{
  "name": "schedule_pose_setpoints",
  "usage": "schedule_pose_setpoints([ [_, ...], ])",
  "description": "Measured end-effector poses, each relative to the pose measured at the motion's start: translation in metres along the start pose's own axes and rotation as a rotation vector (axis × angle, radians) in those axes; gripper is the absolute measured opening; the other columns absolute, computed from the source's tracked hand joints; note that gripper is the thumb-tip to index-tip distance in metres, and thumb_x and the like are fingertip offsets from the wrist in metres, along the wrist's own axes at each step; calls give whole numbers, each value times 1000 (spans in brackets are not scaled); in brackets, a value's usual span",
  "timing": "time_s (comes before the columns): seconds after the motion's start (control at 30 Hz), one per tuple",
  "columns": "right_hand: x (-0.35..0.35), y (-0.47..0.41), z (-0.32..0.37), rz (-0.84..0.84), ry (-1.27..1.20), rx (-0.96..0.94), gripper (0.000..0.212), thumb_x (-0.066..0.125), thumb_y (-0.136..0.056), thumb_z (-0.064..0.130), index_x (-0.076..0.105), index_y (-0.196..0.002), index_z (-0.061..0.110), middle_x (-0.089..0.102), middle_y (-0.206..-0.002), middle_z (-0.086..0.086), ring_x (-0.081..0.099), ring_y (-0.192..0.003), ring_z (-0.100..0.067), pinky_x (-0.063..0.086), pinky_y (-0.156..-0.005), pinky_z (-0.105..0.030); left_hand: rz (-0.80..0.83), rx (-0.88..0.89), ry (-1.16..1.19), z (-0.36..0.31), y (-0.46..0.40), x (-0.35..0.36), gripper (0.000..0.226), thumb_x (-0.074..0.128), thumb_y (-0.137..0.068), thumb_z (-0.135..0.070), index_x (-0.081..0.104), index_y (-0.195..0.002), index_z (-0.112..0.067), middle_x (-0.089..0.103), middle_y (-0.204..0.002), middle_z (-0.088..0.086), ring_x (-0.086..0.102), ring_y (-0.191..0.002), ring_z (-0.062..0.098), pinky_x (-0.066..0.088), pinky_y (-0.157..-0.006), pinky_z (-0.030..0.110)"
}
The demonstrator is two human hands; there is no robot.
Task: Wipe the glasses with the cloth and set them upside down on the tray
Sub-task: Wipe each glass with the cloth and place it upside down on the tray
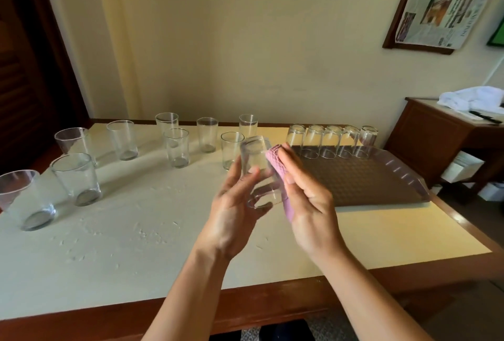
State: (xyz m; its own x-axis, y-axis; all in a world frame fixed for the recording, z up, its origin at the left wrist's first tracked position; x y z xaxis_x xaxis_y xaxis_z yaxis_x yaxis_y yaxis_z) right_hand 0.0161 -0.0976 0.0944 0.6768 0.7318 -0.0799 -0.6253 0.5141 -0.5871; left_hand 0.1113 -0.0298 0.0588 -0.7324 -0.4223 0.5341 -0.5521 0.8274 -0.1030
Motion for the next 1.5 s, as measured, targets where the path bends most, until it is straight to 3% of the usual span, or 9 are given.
schedule_pose_setpoints([
  [0.27, 4, 11, 7, -26, 24, -64, 44, 42, -105, 3, 46, -147, 16, 37, -163, 7, 33, -152, -19, 31, -123, -36, 77, 73, -75, -3, 4, 4, 69, 51, -92, -29, 30, -154, -52, 67, -140, 3, 66, -120, 35, 49, -108, 56],
  [0.53, 14, 32, 14, -33, 36, -92, 43, 44, -105, 3, 48, -146, 12, 36, -164, 6, 33, -152, -20, 34, -121, -36, -66, 159, 21, -7, -2, 6, 68, 74, -93, -26, 47, -155, -20, 75, -117, 7, 68, -91, 20, 57, -83, 36],
  [0.7, -4, 8, 20, -113, 38, -82, 42, 44, -105, 1, 48, -145, 13, 33, -164, -5, 43, -145, -7, 41, -116, -28, 95, 18, -46, 8, 5, 16, 54, 52, -102, -45, 43, -154, -45, 70, -133, 6, 68, -106, 22, 50, -104, 53],
  [0.9, 10, 23, 11, -55, 39, -68, 42, 45, -105, 0, 51, -146, 8, 35, -164, -3, 38, -150, -19, 38, -120, -37, -49, 139, 33, -4, -8, 10, 56, 66, -92, -31, 53, -146, -26, 76, -109, 2, 72, -92, 16, 59, -79, 35],
  [1.07, -3, 18, 7, -107, 44, -54, 42, 44, -105, 3, 50, -145, 15, 40, -161, -4, 42, -147, -16, 37, -120, -34, 82, 7, 32, 12, -6, 11, 53, 47, -106, -40, 39, -158, -32, 64, -144, 6, 62, -130, 34, 50, -107, 56],
  [1.17, -15, 4, 7, -167, 104, -34, 40, 45, -106, 12, 51, -144, 25, 44, -159, 3, 37, -149, -12, 35, -121, -34, 50, 34, 20, 13, -6, 11, 68, 61, -96, -35, 34, -159, -33, 64, -142, 12, 66, -114, 37, 48, -106, 59],
  [1.27, 2, 21, 8, -124, 10, -28, 41, 45, -105, 6, 50, -145, 13, 41, -160, 1, 45, -145, -11, 38, -117, -28, -64, 110, 24, 5, -10, 6, 71, 72, -88, -27, 44, -153, -25, 66, -138, 14, 68, -99, 26, 59, -89, 42],
  [1.33, 12, 33, 9, -125, 84, -74, 42, 44, -104, 0, 48, -145, 7, 37, -162, -5, 45, -143, -5, 38, -116, -23, -67, 107, -6, 3, -10, 5, 65, 72, -92, -31, 48, -151, -22, 68, -136, 12, 69, -104, 24, 58, -88, 37],
  [1.5, -7, 0, 16, -208, 144, -122, 42, 44, -107, 12, 45, -148, 7, 42, -159, -7, 41, -147, -15, 36, -121, -39, 91, 40, -46, 12, -2, 13, 56, 46, -100, -44, 42, -155, -35, 66, -142, 7, 62, -131, 34, 43, -112, 59],
])
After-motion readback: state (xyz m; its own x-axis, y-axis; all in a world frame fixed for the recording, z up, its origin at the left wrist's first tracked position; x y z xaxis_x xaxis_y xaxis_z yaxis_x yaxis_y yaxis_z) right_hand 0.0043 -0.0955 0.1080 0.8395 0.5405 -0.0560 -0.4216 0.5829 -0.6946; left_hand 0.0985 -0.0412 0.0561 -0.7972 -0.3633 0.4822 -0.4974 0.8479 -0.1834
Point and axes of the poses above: each hand's wrist, its own y-axis away from the middle knuckle, its own x-axis out of the palm, z = x × y, the point moved 7 cm from there along -y, towards the middle knuckle
